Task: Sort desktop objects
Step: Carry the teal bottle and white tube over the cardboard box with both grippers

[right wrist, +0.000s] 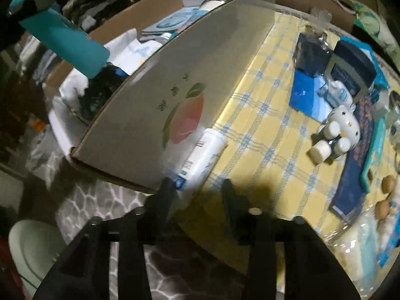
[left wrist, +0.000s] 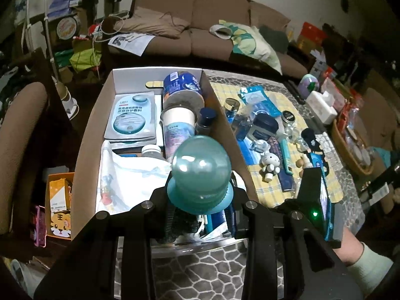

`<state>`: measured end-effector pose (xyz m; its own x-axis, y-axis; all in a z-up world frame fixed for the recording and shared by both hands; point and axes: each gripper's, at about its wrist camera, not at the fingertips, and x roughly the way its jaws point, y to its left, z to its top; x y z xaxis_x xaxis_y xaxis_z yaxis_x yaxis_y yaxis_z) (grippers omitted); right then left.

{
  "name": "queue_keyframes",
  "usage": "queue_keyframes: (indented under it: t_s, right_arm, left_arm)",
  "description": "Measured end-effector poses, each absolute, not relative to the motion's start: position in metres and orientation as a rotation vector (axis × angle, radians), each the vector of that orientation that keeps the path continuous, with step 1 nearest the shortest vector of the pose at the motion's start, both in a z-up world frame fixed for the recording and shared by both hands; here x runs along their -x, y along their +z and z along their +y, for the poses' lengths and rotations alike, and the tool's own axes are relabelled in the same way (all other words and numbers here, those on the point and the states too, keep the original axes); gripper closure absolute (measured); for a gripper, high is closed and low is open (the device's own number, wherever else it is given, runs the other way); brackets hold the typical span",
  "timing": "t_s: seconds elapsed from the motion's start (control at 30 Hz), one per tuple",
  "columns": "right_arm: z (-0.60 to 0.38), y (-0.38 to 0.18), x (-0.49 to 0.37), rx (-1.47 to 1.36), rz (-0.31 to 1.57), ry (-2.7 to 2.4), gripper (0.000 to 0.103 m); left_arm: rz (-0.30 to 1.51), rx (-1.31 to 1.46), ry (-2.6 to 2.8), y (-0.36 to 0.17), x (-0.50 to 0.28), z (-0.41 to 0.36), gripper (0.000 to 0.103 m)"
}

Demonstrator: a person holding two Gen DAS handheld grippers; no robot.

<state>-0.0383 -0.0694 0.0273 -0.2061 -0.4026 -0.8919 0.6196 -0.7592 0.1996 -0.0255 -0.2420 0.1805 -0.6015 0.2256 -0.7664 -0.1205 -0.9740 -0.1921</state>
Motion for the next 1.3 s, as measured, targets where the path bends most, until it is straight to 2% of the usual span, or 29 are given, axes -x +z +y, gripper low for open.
queue_keyframes:
  t_s: [0.3, 0.37, 0.43, 0.57, 0.63, 0.7, 0.73, 0.8, 0.9, 0.97, 1.0, 1.03, 1.07, 1.3]
  right_arm:
    - [-0.089, 0.016, 0.012, -1.387, 0.480, -1.945, 0.058]
    - [-0.088, 0.017, 0.011, -1.369, 0.512, -1.969, 0.071]
    - [-0.075, 0.023, 0.014, -1.370, 0.504, -2.001, 0.078]
    - [-0.028, 0.032, 0.031, -1.411, 0.410, -2.078, 0.078]
    - [-0.014, 0.034, 0.040, -1.433, 0.344, -2.086, 0.075]
    - [-0.016, 0.040, 0.041, -1.392, 0.293, -2.102, 0.060]
    - [-0.020, 0.042, 0.040, -1.366, 0.292, -2.104, 0.046]
    - [-0.031, 0.039, 0.038, -1.331, 0.306, -2.079, 0.043]
    - [-0.066, 0.023, 0.032, -1.350, 0.392, -2.042, 0.046]
    - [-0.079, 0.010, 0.032, -1.365, 0.477, -2.037, 0.053]
    - [-0.082, 0.007, 0.031, -1.359, 0.502, -2.040, 0.053]
    - [-0.082, 0.007, 0.030, -1.334, 0.507, -2.047, 0.061]
    - [-0.080, 0.008, 0.030, -1.326, 0.502, -2.048, 0.080]
    - [-0.034, 0.037, 0.044, -1.357, 0.223, -2.096, 0.081]
  left_arm:
    - [-0.201, 1.290, 2.638, 0.183, 0.023, -0.242, 0.072]
    - [-0.196, 1.290, 2.636, 0.184, 0.021, -0.242, 0.072]
    - [-0.188, 1.290, 2.634, 0.184, 0.020, -0.242, 0.072]
    - [-0.190, 1.288, 2.634, 0.184, 0.019, -0.242, 0.072]
    - [-0.199, 1.291, 2.629, 0.185, 0.019, -0.242, 0.072]
    - [-0.200, 1.295, 2.624, 0.185, 0.020, -0.241, 0.072]
    - [-0.195, 1.300, 2.623, 0.185, 0.020, -0.240, 0.072]
    - [-0.189, 1.310, 2.620, 0.184, 0.021, -0.238, 0.072]
    - [-0.180, 1.327, 2.619, 0.183, 0.024, -0.237, 0.072]
    - [-0.168, 1.336, 2.615, 0.183, 0.025, -0.237, 0.072]
    - [-0.160, 1.338, 2.615, 0.183, 0.026, -0.237, 0.072]
    - [-0.150, 1.342, 2.613, 0.183, 0.026, -0.236, 0.072]
    - [-0.143, 1.346, 2.612, 0.183, 0.027, -0.237, 0.072]
    - [-0.135, 1.337, 2.612, 0.186, 0.028, -0.241, 0.072]
